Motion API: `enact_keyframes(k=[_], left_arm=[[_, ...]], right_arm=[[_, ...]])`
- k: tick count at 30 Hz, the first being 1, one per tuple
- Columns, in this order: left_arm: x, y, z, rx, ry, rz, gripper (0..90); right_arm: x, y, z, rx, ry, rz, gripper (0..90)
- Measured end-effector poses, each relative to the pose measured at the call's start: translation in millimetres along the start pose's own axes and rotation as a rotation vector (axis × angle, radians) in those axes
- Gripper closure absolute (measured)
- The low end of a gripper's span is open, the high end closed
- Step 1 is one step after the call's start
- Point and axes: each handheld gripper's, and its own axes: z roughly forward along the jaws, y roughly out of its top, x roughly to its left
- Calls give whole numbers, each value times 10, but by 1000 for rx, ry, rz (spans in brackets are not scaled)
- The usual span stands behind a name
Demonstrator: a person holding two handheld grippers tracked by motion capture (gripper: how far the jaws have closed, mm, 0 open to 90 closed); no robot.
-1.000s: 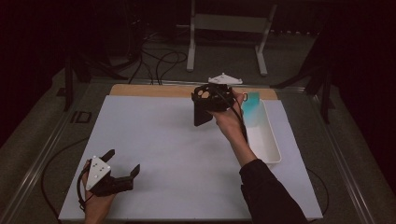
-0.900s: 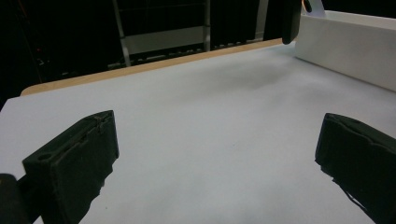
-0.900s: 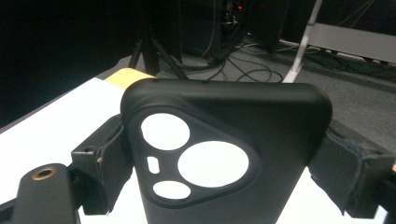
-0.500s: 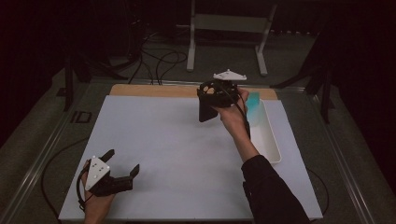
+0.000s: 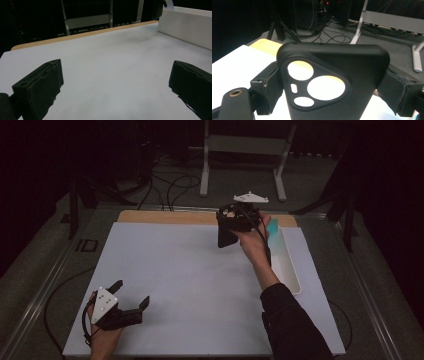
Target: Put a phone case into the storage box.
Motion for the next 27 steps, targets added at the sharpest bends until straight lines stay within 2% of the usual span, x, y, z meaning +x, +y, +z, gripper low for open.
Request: enact_keyframes(k=[7,27], left_arm=[[0,-1,0,-1,2,-2,0],[-6,-4,9,4,1,0,0]], right_arm=[[-27,45,-7,-7,-8,-5,141],[-223,53,5,3,-65,13,141]])
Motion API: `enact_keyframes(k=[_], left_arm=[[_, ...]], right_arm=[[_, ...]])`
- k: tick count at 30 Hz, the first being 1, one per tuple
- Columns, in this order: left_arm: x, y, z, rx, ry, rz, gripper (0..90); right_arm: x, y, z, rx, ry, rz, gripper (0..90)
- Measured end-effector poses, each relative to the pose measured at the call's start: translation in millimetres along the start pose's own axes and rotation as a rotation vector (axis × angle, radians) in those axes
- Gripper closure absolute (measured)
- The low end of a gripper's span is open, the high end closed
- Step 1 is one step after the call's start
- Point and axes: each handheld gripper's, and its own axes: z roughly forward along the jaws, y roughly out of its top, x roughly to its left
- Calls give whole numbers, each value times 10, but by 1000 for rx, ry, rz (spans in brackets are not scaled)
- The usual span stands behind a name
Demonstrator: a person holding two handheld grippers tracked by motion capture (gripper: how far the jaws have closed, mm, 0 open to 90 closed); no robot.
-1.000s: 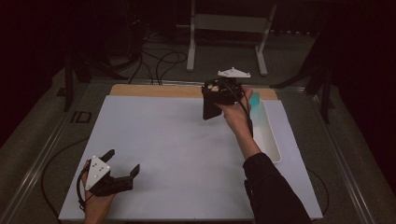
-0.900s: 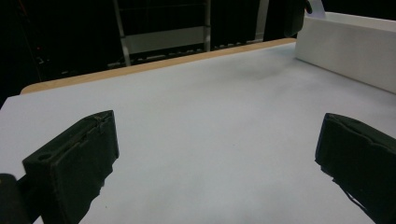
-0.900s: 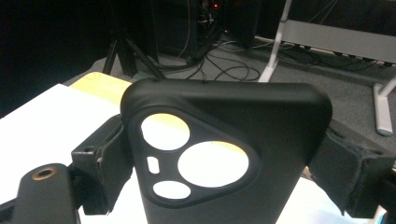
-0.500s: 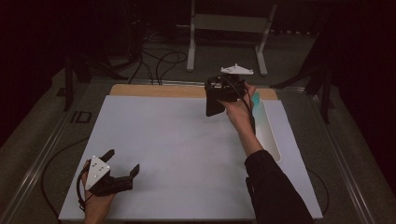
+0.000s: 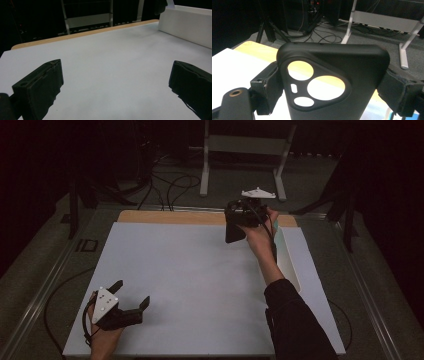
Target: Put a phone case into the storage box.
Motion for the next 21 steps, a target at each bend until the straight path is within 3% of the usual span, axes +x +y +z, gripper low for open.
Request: enact_keyframes(k=[21], left_arm=[[4,2,-4,-1,0,1,0]], right_arm=[[-182,40,-65,-6,-42,8,141]])
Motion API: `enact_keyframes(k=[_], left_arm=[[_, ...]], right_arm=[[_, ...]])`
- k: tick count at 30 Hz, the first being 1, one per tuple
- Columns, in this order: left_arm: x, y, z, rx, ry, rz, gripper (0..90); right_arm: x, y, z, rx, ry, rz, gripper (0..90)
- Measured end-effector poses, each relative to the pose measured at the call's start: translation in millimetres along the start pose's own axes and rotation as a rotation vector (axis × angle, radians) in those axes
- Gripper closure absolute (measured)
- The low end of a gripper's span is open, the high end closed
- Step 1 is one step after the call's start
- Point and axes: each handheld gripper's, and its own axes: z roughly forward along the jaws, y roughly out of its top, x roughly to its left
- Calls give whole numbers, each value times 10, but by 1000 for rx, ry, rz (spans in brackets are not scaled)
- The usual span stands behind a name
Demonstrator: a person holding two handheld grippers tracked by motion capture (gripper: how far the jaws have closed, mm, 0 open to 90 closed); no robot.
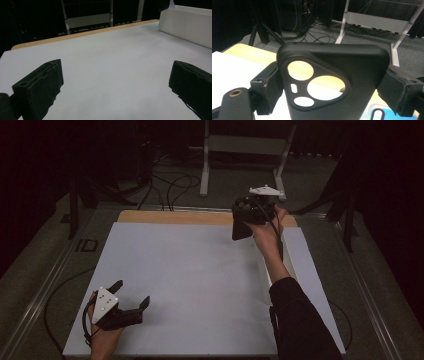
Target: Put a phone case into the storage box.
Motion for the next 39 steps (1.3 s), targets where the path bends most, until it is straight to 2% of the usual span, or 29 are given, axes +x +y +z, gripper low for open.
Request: enact_keyframes(k=[23,39], left_arm=[[0,2,0,0,2,1,0],[3,1,5,0,3,-1,0]], right_arm=[[-307,-9,-109,-11,-56,26,140],[-426,-28,-138,-3,-85,30,140]])
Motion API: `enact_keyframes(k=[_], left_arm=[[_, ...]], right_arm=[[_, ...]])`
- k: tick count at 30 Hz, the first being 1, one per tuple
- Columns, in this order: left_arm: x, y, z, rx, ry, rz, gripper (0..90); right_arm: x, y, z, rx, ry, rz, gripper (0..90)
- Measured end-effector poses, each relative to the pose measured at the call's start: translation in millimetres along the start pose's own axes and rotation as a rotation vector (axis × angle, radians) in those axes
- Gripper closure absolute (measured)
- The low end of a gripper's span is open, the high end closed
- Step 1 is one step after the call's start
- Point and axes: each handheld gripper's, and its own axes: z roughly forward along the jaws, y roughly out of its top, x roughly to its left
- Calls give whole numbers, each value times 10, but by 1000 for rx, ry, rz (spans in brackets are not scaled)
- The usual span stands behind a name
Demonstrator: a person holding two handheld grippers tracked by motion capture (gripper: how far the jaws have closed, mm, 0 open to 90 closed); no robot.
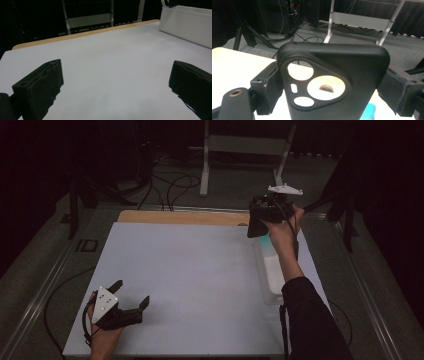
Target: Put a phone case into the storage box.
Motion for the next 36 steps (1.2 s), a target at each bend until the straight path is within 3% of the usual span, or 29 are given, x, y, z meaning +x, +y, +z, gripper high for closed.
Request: enact_keyframes(k=[36], left_arm=[[-3,1,4,3,3,-1,0]], right_arm=[[-212,-82,-15,27,-46,24,140]])
